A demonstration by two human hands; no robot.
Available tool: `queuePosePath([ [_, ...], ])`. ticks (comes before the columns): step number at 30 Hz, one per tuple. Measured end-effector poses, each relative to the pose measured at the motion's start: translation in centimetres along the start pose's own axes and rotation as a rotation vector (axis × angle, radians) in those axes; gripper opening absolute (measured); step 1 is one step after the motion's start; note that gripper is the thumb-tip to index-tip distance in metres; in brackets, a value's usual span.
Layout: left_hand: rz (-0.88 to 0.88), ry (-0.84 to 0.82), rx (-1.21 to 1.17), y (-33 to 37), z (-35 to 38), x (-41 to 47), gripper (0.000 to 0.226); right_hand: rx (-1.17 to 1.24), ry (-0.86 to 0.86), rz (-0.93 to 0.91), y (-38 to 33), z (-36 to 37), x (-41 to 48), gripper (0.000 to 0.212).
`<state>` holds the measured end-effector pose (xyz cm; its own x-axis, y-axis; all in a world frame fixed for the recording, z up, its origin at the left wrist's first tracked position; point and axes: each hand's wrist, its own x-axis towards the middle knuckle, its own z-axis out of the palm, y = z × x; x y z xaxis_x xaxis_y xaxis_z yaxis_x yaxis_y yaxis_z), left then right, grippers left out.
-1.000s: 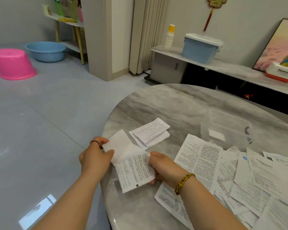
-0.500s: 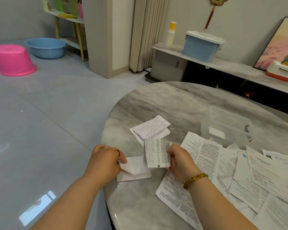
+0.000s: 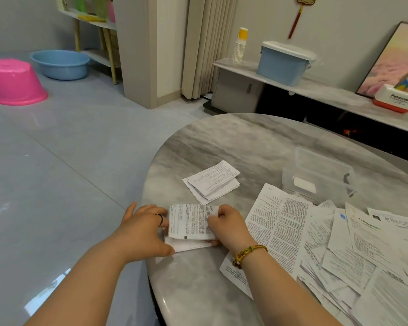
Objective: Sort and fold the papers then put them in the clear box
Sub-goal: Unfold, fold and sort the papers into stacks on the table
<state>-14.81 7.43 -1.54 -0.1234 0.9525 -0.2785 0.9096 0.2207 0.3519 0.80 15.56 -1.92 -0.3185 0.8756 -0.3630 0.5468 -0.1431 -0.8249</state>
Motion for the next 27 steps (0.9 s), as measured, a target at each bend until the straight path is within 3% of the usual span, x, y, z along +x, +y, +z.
queuePosePath([
  [4, -0.089, 0.055, -0.034, -0.4, -0.6, -0.2, 0.054, -0.206, 0.017, -0.097, 0.3, 0.4, 0.1, 0.028],
  [7, -0.074, 0.062, 0.040, 0.3, -0.3, -0.5, 0.094, -0.345, 0.009, -0.161, 0.2, 0.5, -0.2, 0.031],
  [9, -0.020, 0.045, 0.096, 1.4, 0.3, -0.5, 0.108, -0.378, 0.000, -0.186, 0.2, 0.5, -0.2, 0.030],
  [15, 0.066, 0.096, 0.152, 2.4, 1.4, 0.1, 0.084, -0.387, -0.003, -0.203, -0.1, 1.0, -0.5, 0.009],
  [21, 0.096, 0.082, 0.092, 2.2, 1.4, 0.1, 0.082, -0.511, 0.077, -0.226, 0.3, 1.3, -1.1, 0.043],
  [27, 0.085, 0.096, 0.065, 2.4, 1.5, 0.4, 0.072, -0.527, 0.112, -0.166, 0.7, 0.5, -0.4, 0.039],
])
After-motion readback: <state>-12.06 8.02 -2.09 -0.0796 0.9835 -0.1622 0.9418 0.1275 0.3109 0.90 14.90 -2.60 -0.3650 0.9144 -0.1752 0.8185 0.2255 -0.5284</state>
